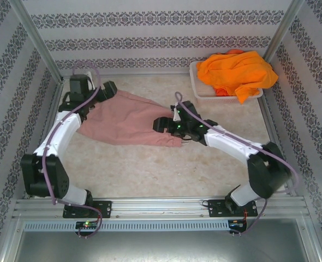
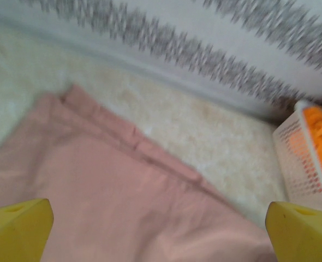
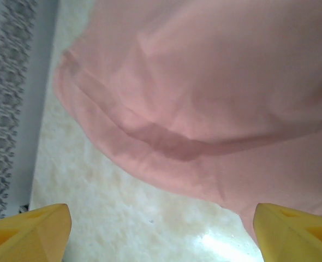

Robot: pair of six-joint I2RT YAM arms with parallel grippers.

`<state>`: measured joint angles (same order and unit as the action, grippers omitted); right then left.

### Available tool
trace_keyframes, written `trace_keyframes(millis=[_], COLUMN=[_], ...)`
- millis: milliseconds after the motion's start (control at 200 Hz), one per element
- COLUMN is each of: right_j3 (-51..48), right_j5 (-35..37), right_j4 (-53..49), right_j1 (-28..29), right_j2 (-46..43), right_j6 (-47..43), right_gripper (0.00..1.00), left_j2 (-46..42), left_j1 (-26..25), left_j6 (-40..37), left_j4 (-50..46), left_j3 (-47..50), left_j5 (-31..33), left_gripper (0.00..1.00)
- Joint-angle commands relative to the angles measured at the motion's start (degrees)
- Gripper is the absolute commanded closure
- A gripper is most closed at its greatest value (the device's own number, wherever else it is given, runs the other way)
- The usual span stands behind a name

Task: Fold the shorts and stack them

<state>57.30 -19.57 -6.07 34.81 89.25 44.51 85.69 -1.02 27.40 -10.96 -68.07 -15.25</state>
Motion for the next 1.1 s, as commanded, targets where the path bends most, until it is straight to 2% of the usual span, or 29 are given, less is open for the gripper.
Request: trace_keyframes(millis=[0, 160, 345, 475, 594, 729, 874, 914, 1004, 1094], right_j3=[-0.55, -3.99, -8.39, -9.75, -8.82, -8.77, -10.26, -11.13, -13.02, -13.77], right_j5=[-1.44, -0.18, -1.00, -3.59, -5.04, -2.32, 5.77, 7.90, 8.85, 7.90], right_j4=[1.63, -0.12, -3.17, -6.81, -11.15, -11.73, -13.87, -14.47, -14.46, -13.94], right_j1=[0.09, -1.16, -4.17, -7.92, -10.21, -10.23, -11.19, -11.99, -14.92, -16.96], right_j2=[5.99, 9.08, 6.46, 3.58, -0.40, -9.45, -17.68, -18.92, -19.36, -16.87], right_j6=[3.14, 1.43, -2.96, -7.74, -12.63, -14.84, -14.59, -13.58, -12.15, -10.76], right_gripper=[0.15, 0.16, 0.15, 0.15, 0.15, 0.13, 0.09, 0.04, 0.03, 0.04], left_j2=[3.94, 5.11, 2.66, -2.49, -10.50, -18.84, -27.27, -28.58, -28.41, -23.15], left_j1=[-0.92, -0.92, -0.93, -1.77, -5.46, -7.55, -7.80, -7.86, -7.86, -7.94], left_j6=[5.50, 6.82, 7.47, 10.12, 12.79, 11.64, 7.75, 7.33, 7.36, 7.94], left_j4=[7.47, 11.27, 12.47, 13.36, 13.77, 6.67, 1.26, 1.48, 6.26, 10.66], left_j3=[6.85, 15.43, 25.40, 33.74, 39.57, 37.35, 33.19, 32.55, 32.38, 31.68], left_j5=[-3.13, -1.76, -0.15, -0.11, 1.81, 2.10, 2.16, 1.64, -1.16, -3.22], left_gripper=[0.00, 0.00, 0.00, 0.00, 0.00, 0.00, 0.00, 0.00, 0.00, 0.00])
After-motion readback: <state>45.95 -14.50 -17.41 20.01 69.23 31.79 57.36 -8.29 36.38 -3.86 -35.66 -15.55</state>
